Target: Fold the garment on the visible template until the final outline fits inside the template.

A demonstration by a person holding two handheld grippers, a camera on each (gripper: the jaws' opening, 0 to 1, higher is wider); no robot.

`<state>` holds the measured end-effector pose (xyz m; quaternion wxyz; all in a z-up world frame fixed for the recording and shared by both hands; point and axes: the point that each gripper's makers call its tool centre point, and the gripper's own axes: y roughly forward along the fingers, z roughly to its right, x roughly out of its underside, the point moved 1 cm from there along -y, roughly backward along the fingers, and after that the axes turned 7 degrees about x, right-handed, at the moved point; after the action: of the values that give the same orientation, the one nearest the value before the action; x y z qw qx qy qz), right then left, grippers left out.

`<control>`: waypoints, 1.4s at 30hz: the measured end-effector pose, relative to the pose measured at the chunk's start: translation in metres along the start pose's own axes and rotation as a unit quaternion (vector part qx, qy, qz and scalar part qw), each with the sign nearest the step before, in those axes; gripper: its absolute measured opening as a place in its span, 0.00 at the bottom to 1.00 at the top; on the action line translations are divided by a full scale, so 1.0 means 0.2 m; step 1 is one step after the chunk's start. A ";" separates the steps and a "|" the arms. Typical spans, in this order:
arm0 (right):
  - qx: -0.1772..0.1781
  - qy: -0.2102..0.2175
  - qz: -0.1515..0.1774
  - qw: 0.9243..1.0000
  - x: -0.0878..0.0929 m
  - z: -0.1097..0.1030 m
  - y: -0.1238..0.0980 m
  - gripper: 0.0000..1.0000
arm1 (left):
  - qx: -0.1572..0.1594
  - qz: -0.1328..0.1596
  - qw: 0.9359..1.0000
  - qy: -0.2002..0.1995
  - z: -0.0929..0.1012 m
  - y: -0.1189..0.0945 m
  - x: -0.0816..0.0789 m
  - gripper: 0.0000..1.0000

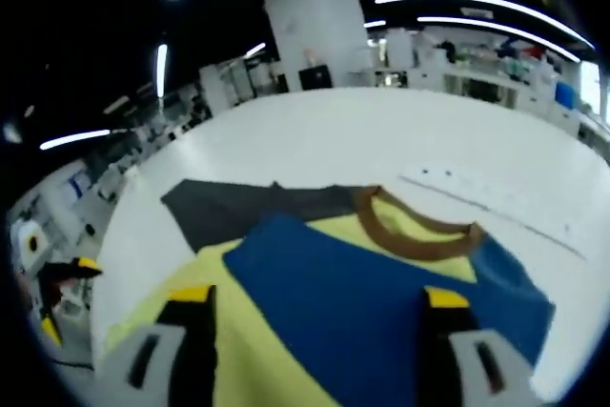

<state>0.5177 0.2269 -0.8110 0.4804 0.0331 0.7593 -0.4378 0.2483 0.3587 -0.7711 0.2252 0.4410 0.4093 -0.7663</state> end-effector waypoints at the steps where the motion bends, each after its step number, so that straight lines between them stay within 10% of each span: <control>1: 0.004 0.008 0.002 1.000 0.00 0.02 -0.01 0.85 | 0.000 -0.001 1.000 0.000 0.00 0.00 0.00 0.90; 22: 0.077 0.102 0.007 0.992 0.16 0.49 -0.32 0.69 | 0.000 -0.003 1.000 0.000 0.00 0.01 0.01 0.90; 42: 0.094 0.192 -0.002 0.977 0.34 0.60 -0.45 0.05 | 0.001 -0.007 1.000 0.001 0.01 0.01 0.01 0.89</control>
<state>0.5220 0.0630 -0.8244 0.3196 0.1598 0.7928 -0.4938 0.2471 0.3568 -0.7738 0.2188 0.4395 0.4115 -0.7679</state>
